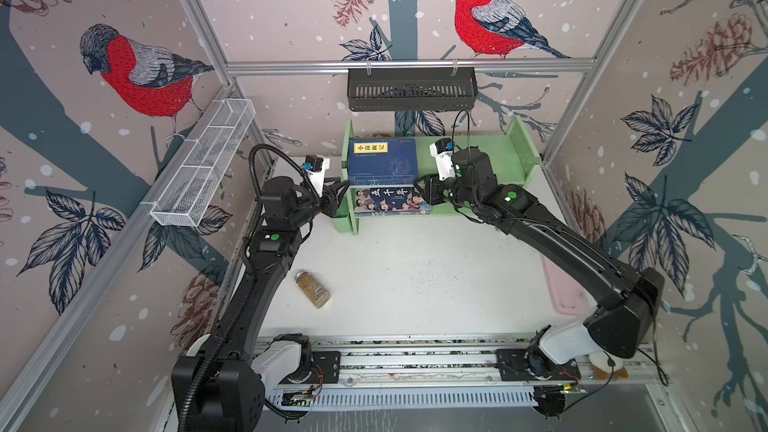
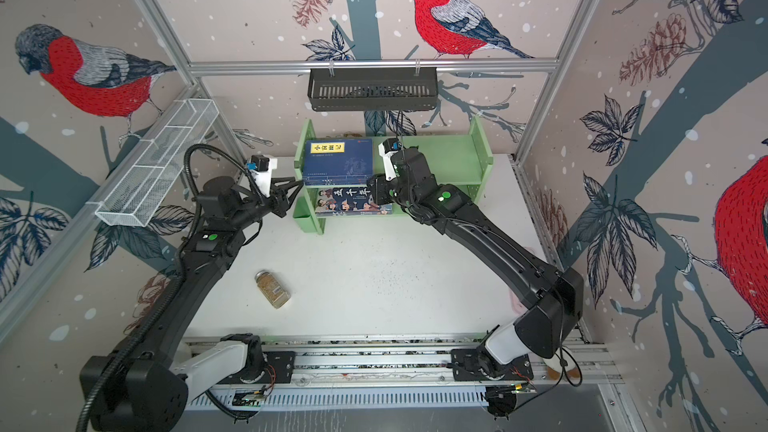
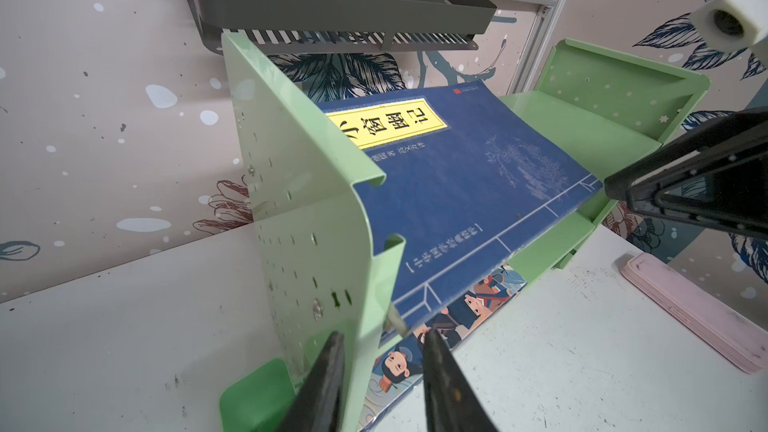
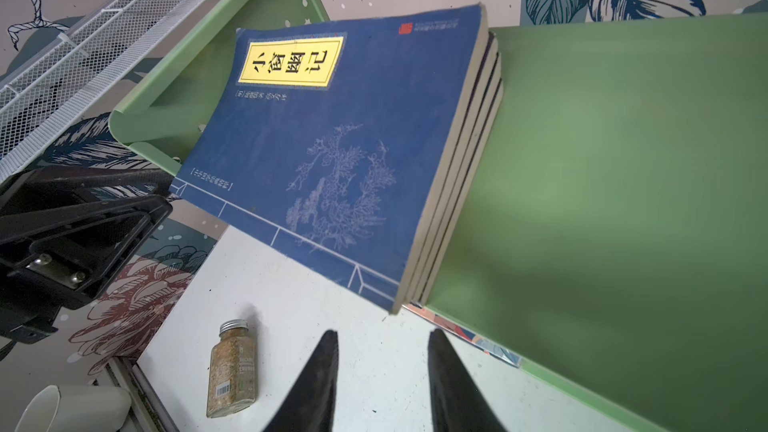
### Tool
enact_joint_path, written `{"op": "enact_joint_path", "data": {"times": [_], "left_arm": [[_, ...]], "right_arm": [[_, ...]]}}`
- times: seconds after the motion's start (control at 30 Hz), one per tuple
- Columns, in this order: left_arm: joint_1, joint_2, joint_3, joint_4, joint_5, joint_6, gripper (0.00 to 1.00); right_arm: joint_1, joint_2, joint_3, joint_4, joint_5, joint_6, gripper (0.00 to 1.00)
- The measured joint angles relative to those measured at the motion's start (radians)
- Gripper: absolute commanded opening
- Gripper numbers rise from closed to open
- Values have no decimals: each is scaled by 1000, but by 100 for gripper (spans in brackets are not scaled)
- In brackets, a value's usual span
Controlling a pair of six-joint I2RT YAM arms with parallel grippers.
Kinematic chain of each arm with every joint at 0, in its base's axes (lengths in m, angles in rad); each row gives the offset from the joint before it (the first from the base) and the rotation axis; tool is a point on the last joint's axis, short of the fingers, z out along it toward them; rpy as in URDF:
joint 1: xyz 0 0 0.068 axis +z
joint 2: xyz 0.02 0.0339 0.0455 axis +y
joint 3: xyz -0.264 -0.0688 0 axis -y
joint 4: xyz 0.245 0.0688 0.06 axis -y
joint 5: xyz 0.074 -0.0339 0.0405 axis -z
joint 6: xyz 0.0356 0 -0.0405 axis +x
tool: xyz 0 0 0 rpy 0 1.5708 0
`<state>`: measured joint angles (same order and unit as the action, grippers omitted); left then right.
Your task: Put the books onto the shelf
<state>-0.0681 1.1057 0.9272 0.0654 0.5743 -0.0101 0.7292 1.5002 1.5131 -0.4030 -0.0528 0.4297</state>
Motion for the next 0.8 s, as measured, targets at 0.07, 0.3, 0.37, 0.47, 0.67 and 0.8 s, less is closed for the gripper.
{"op": "enact_joint_path", "data": {"times": [0.07,0.3,0.37,0.47,0.67,0.8], "left_arm": [[0,0,-4,0,0,3,32],[-6,7,-2,0,-1,18,32],[-7,10,1,0,-2,18,32],[-7,12,3,2,-4,18,31],[-7,15,3,2,-21,22,30],[-8,20,3,4,-22,26,30]], "right_arm": [[2,5,0,0,4,-10,37],[2,26,16,-16,28,-16,37],[2,38,29,-16,33,-18,37],[2,51,41,-20,40,-19,37],[2,63,55,-28,51,-35,37],[2,64,62,-36,53,-37,37]]}}
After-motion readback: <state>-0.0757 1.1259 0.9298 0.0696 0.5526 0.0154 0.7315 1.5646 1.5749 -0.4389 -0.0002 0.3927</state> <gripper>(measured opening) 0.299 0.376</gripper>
